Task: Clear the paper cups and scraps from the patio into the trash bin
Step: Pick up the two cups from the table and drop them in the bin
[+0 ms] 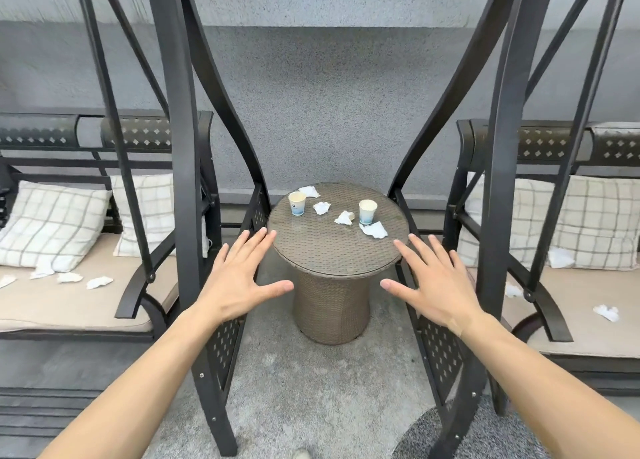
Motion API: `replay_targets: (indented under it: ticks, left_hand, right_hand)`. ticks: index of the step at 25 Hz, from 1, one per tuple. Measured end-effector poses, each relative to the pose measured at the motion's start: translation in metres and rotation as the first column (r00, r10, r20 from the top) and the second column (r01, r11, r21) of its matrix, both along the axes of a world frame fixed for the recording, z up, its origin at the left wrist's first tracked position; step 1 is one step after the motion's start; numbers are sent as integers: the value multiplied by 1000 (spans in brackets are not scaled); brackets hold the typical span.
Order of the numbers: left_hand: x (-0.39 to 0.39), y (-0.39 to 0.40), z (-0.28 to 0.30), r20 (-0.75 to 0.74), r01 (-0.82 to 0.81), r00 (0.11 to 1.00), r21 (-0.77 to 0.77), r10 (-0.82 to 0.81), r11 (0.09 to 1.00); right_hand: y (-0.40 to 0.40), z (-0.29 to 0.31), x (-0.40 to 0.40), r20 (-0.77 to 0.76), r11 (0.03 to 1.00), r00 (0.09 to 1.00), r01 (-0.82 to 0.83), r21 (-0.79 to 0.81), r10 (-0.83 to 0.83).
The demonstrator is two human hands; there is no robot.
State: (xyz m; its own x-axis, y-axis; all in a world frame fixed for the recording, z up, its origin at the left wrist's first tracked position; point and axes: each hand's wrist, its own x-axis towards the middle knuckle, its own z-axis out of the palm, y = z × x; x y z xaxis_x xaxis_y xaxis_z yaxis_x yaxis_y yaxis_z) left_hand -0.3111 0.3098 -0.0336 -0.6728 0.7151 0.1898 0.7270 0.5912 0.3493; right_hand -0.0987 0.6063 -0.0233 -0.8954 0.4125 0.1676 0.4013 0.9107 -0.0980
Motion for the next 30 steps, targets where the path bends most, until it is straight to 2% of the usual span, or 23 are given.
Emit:
replay_targets:
  ticks: [7,16,21,26,30]
  left_hand:
    - [-127,50,-19,46,28,999,-20,-27,999]
    - [-228,128,-46,80,37,996,-16,-36,999]
    - [-275,186,-62,111,-15,994,-31,18,999]
    - [-320,253,-72,155,-78,984,-45,85,996]
    - [-350,292,-89,189,-152,968,-71,163,986]
  right_hand:
    - [42,-5,-109,28,998,997,66,-15,-66]
    - [108,-38,-210,44,994,994,101,-40,-99]
    - [169,-58,-269,42,993,995,95,-63,-92]
    - [243,-74,-328,51,985,996,80,-154,-73]
    - [293,-87,-367,107,979,993,61,-196,-40]
